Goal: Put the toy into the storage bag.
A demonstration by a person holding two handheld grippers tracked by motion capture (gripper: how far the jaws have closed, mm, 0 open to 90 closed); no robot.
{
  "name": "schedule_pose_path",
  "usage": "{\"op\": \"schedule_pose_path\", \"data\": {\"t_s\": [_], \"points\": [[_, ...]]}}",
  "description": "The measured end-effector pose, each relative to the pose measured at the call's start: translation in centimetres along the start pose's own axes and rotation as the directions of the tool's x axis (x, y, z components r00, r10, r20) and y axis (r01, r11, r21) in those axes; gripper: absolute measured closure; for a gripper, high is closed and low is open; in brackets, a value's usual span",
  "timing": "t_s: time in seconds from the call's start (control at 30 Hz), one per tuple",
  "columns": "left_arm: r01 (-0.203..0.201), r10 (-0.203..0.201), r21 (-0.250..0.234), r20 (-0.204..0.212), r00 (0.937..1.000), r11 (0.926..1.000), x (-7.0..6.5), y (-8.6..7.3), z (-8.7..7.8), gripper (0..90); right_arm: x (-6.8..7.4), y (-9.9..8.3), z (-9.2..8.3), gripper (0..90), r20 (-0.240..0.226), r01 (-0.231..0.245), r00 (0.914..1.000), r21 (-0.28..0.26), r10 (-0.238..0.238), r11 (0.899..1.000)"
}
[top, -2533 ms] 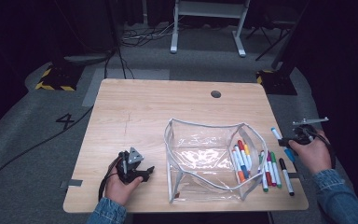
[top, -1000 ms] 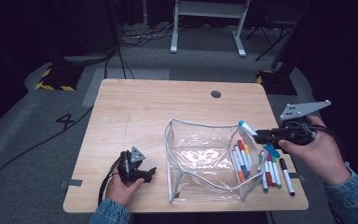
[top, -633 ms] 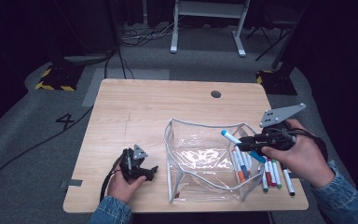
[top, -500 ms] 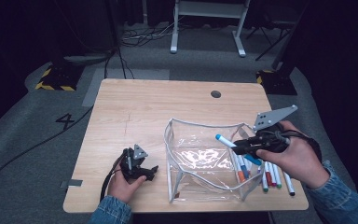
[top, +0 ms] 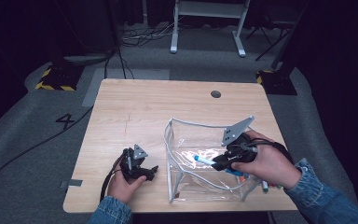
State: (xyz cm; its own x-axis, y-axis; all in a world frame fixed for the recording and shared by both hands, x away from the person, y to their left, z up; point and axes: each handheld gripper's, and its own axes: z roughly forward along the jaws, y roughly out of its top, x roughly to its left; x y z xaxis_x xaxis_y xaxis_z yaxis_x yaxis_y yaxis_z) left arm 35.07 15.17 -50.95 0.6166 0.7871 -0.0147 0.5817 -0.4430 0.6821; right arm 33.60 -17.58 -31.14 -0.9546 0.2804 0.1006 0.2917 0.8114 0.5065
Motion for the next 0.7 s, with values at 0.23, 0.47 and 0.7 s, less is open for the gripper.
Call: {"op": "schedule_pose_path", "data": {"t_s": [0.23,0.47,0.7], "points": [[0.000,0.000,0.000,0.000,1.0000,1.0000,0.0,0.0,0.0,8.9,0.2,1.0,1.2,77.0,-0.001,0.031,0.9995,0.078,-0.031,0.996],[0.000,0.000,0.000,0.001,1.0000,1.0000,0.0,0.0,0.0,8.9,0.4,2.4,2.8,77.0,-0.037,0.095,0.9952,0.156,-0.091,0.983],[-0.001,0.001,0.000,0.001,1.0000,1.0000,0.0,0.0,0.0,8.9,0.4,3.1,4.4,77.0,-0.061,0.122,0.9919,0.214,-0.111,0.969]]}}
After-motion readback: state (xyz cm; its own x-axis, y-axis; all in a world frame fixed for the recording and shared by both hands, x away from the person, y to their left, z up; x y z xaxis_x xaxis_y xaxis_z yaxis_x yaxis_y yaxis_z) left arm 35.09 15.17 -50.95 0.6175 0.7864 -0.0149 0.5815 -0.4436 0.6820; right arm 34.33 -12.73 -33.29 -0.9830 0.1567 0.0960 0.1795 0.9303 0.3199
